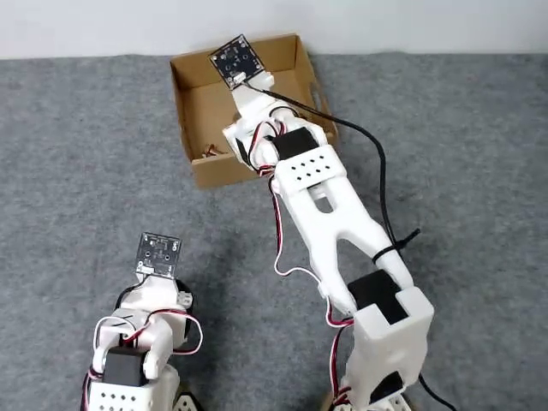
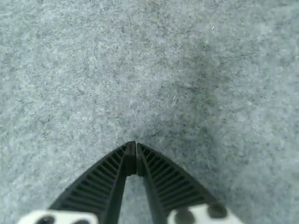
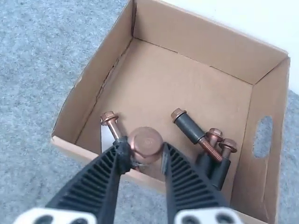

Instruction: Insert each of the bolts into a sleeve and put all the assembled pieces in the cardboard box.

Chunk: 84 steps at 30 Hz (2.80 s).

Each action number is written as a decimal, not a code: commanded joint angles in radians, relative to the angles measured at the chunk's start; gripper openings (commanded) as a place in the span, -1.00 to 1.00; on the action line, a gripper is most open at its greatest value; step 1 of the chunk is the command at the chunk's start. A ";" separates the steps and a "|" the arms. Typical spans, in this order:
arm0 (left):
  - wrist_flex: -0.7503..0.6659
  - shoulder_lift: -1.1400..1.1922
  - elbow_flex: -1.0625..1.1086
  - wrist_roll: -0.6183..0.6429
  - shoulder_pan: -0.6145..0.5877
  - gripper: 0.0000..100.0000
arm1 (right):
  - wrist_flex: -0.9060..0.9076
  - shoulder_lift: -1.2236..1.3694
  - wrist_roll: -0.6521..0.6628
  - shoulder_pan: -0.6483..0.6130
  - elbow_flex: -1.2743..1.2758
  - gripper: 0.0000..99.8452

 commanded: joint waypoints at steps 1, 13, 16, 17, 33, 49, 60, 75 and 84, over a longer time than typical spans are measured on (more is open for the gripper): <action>-0.018 -0.008 -0.005 0.009 -0.002 -0.99 | 0.035 -0.073 -0.009 0.001 -0.026 -0.77; -0.018 -0.008 -0.005 0.009 -0.002 -0.99 | 0.177 -0.140 -0.014 0.005 -0.025 -0.79; -0.018 -0.008 -0.005 0.009 -0.002 -0.99 | 0.229 -0.208 -0.031 0.007 -0.025 -0.97; -0.018 -0.008 -0.005 0.009 -0.002 -0.99 | 0.249 -0.237 -0.049 0.007 -0.025 -0.99; -0.018 -0.008 -0.005 0.009 -0.002 -0.99 | 0.533 -0.667 -0.325 0.139 0.161 -0.98; -0.018 -0.008 -0.005 0.009 -0.002 -0.99 | 0.340 -1.400 -0.325 0.427 1.076 -0.98; -0.018 -0.008 -0.005 0.009 -0.002 -0.99 | 0.232 -1.824 -0.321 0.429 1.496 -0.98; -0.018 -0.008 -0.005 0.009 -0.002 -0.99 | 0.234 -2.101 -0.324 0.429 1.823 -0.98; -0.018 -0.008 -0.005 0.009 -0.002 -0.99 | 0.240 -2.101 -0.322 0.430 1.909 -0.98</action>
